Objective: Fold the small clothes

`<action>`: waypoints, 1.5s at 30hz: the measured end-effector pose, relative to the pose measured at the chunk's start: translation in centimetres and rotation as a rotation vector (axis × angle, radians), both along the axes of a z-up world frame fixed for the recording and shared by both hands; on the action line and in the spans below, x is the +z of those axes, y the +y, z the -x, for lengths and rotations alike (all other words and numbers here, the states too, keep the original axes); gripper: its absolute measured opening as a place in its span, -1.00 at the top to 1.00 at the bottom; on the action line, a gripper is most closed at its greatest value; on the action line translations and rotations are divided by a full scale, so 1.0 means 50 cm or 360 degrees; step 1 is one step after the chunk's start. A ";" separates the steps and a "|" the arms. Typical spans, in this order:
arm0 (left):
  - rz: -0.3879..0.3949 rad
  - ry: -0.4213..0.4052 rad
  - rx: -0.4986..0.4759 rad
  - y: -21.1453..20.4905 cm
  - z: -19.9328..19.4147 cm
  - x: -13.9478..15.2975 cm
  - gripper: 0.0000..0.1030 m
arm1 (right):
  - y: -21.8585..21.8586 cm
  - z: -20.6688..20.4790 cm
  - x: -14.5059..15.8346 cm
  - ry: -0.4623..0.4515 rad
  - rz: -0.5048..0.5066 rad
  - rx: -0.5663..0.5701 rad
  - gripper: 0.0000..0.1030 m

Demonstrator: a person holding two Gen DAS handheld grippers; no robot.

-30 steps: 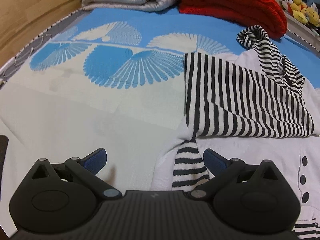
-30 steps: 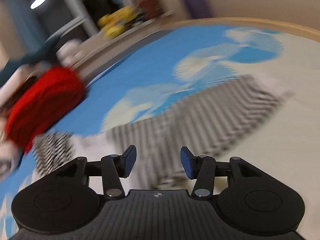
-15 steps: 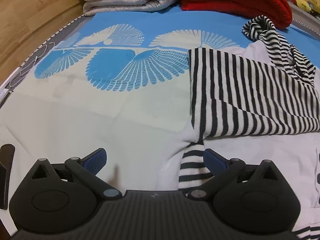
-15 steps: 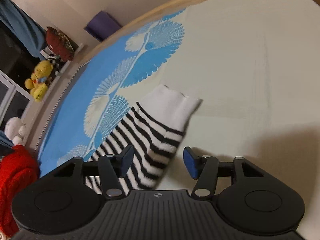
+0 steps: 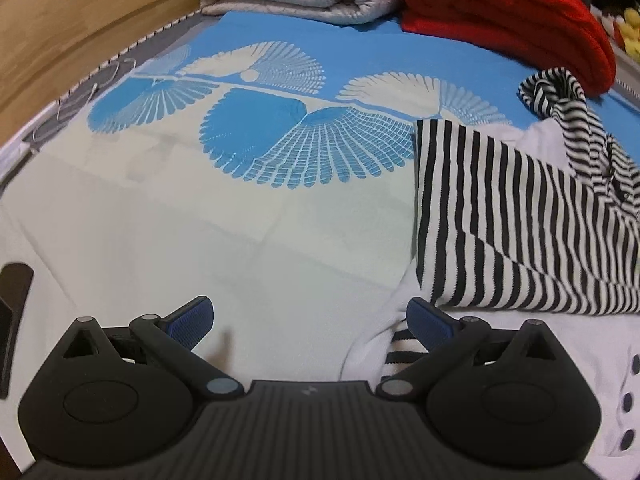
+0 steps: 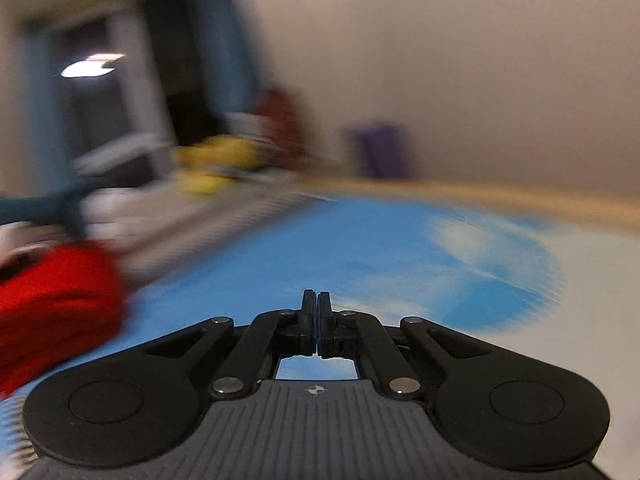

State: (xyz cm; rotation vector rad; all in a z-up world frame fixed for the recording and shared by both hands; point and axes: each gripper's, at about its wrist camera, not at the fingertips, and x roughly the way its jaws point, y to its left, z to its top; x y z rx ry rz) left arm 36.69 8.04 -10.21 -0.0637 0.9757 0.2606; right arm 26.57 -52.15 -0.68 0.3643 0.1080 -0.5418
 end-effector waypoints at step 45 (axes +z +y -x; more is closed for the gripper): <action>0.0127 0.0077 0.0007 0.007 0.010 -0.004 -0.99 | 0.487 -0.216 -0.060 0.0352 0.0449 0.0800 0.60</action>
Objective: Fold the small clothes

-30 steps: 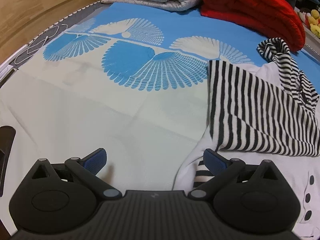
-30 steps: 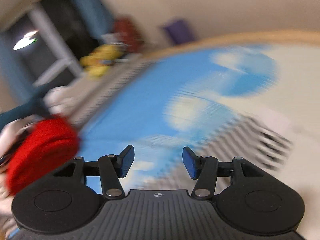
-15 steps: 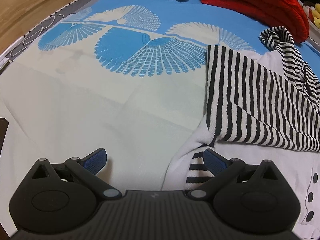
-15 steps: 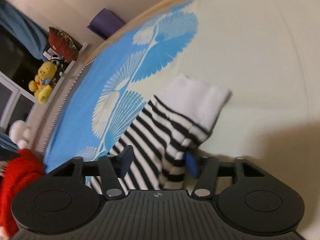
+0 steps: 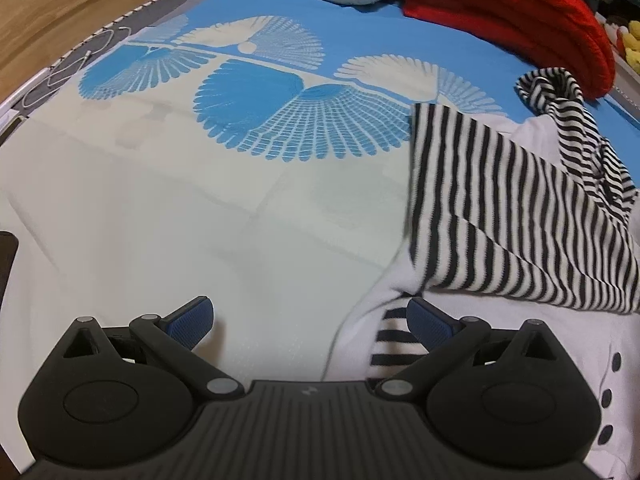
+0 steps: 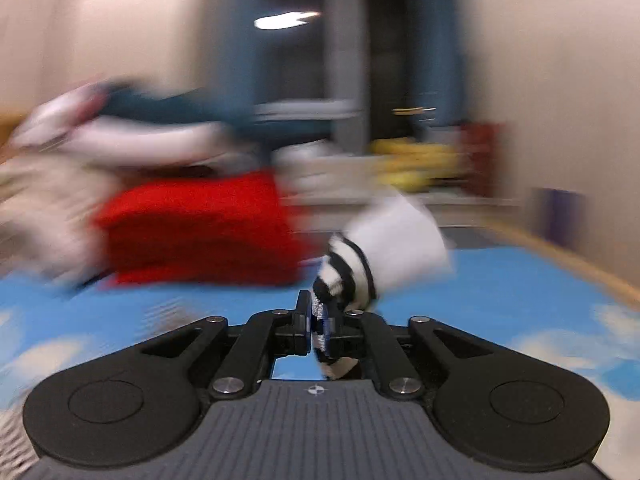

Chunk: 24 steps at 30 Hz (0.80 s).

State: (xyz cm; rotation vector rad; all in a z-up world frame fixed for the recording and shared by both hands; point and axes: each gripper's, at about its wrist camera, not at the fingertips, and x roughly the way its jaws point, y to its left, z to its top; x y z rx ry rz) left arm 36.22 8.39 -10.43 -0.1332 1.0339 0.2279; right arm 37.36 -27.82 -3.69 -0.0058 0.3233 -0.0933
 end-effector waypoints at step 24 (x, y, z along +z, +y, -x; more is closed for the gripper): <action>-0.0159 -0.0220 -0.0258 -0.114 0.035 0.047 -0.99 | 0.023 0.239 -0.121 0.0414 -0.0016 -0.0014 -0.21</action>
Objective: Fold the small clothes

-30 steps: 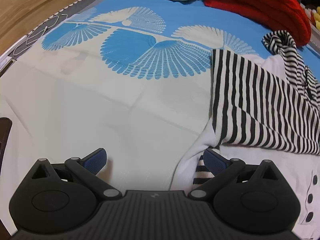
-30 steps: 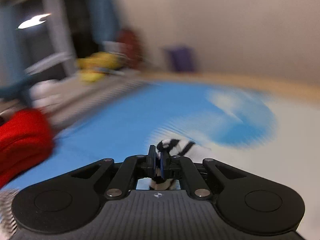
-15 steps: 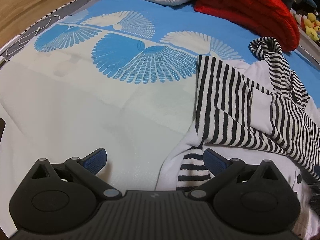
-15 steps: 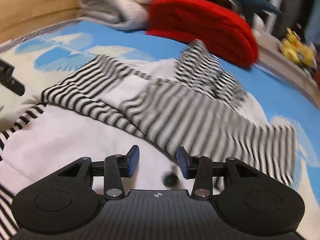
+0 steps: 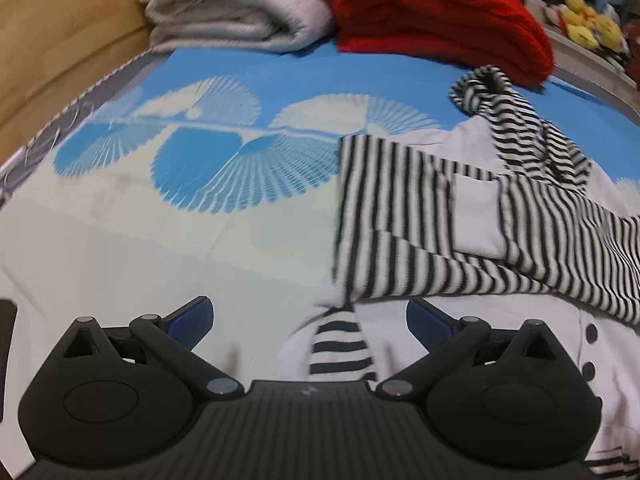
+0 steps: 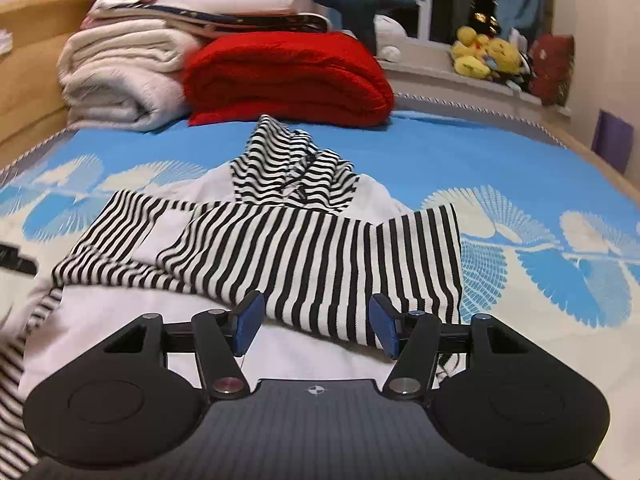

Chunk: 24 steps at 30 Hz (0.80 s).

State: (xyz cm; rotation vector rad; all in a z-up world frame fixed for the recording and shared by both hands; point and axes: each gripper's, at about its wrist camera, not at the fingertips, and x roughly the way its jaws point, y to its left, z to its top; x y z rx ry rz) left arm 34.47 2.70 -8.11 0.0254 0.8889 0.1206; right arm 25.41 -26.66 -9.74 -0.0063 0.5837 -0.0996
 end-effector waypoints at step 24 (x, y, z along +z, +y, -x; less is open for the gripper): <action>-0.0072 -0.0011 -0.0141 -0.041 0.002 -0.016 -0.99 | -0.046 -0.018 -0.014 0.0004 -0.0053 -0.0142 -0.26</action>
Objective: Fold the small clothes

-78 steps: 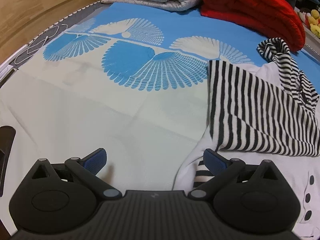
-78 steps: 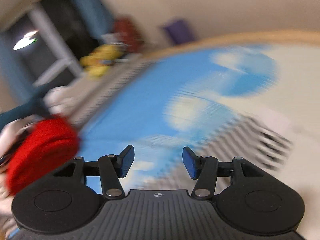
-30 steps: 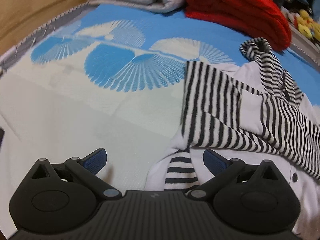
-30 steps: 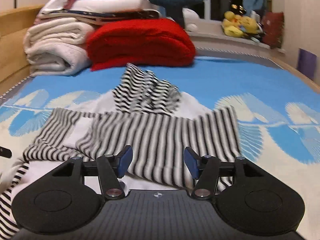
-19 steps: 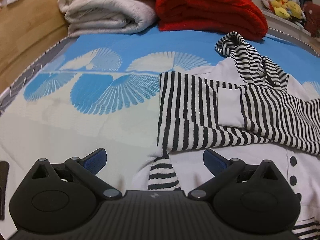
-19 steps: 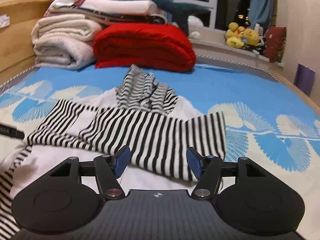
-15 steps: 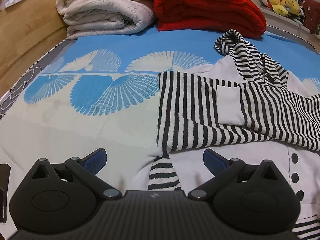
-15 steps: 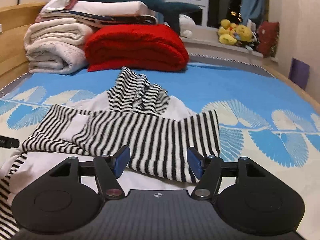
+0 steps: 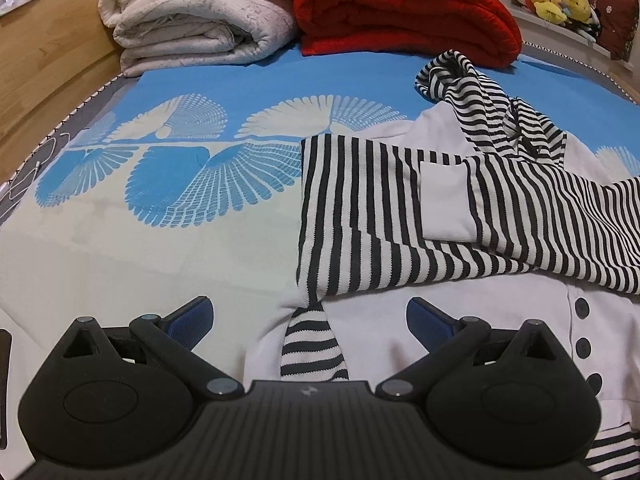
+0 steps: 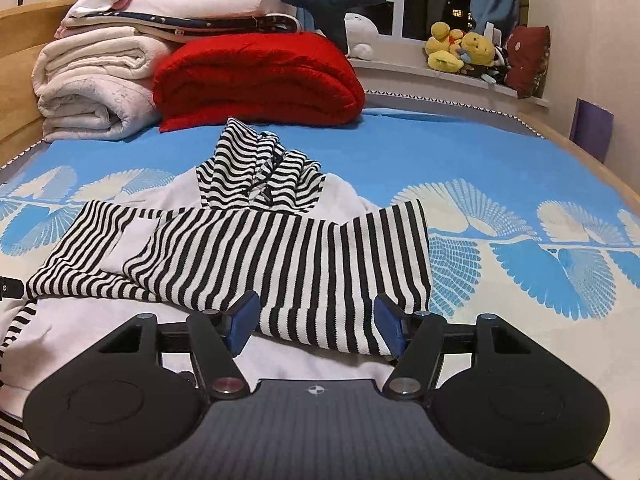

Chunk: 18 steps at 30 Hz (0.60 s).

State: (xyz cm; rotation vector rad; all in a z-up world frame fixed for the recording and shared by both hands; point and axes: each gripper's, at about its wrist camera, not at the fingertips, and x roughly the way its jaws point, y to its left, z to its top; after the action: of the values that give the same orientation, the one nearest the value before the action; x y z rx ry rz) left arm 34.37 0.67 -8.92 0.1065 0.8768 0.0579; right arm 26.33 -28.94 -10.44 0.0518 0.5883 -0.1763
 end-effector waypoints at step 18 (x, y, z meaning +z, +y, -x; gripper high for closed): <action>0.0411 -0.0076 -0.0028 0.035 -0.211 0.162 -0.99 | -0.196 -0.218 0.167 -0.0229 -0.0434 -0.0123 -0.37</action>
State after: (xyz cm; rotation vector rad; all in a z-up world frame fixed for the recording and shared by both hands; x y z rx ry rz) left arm 44.95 2.39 -0.82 -0.1284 0.8285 -0.0693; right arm 37.23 -38.76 -2.10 0.3491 0.4638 -0.1650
